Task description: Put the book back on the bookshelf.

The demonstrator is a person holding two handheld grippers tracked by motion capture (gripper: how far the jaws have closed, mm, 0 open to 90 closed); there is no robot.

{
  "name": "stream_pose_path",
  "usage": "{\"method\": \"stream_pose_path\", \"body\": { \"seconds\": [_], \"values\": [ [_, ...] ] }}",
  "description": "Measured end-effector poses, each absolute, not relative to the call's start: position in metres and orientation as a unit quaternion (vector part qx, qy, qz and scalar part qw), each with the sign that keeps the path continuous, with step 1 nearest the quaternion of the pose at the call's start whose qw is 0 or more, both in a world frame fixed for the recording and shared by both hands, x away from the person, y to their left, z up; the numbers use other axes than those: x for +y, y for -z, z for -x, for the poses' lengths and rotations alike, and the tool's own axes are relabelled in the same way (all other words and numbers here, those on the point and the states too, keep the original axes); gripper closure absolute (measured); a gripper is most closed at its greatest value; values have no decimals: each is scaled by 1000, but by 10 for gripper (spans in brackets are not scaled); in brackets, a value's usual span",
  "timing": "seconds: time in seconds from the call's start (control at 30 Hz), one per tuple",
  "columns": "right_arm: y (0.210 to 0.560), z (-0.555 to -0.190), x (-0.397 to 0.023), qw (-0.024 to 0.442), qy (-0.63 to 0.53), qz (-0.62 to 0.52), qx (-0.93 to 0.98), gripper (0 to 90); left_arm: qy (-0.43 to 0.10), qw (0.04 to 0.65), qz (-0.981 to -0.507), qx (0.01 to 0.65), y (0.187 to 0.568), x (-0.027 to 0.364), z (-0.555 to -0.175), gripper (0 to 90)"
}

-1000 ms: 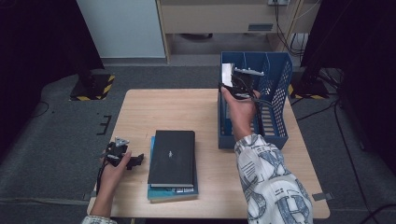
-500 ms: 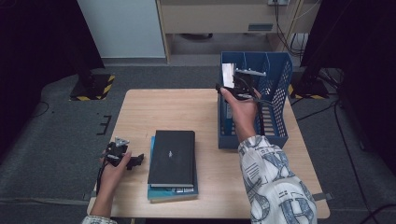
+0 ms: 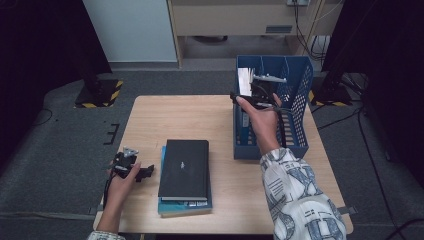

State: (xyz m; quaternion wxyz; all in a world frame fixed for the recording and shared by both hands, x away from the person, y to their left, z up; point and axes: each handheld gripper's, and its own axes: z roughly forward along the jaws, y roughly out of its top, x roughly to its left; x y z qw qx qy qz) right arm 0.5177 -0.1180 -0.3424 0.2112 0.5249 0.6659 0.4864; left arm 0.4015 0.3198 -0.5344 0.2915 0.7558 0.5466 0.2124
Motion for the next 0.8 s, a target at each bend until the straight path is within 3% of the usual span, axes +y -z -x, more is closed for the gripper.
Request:
{"method": "stream_pose_path", "body": {
  "seconds": [0.8],
  "values": [
    [353, -494, -133, 194, -493, -517, 673, 72, -212, 291, -756, 547, 534, 320, -401, 0]
  ]
}}
